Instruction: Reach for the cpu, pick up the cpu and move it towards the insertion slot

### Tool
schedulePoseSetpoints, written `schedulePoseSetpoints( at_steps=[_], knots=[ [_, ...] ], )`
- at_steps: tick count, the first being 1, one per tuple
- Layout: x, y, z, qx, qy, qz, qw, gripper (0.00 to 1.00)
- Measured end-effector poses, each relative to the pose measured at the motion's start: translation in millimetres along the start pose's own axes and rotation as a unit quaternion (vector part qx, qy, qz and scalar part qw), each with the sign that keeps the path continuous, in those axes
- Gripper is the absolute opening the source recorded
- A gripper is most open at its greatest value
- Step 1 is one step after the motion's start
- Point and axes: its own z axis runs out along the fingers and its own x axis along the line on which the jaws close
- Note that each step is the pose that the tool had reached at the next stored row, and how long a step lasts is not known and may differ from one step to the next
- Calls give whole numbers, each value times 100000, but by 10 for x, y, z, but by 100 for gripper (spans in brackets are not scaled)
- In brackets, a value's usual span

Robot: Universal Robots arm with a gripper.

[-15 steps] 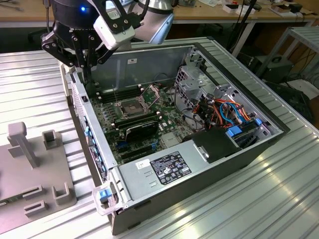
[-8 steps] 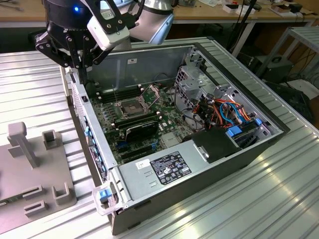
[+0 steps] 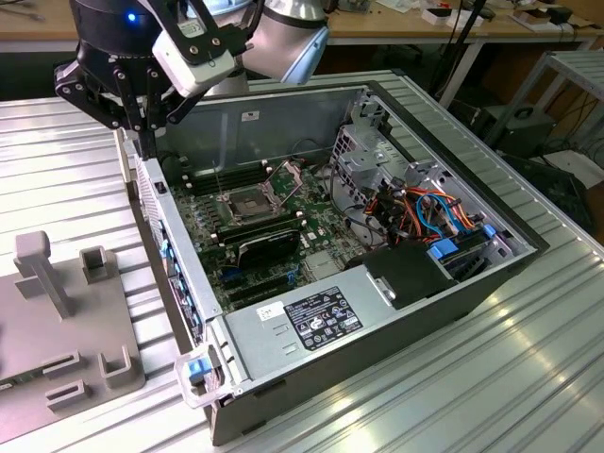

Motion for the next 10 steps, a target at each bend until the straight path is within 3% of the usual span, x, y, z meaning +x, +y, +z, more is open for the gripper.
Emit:
schedulePoseSetpoints(
  at_steps=[10],
  knots=[
    [87, -6, 0, -4, 8, 5, 100000, 11]
  ],
)
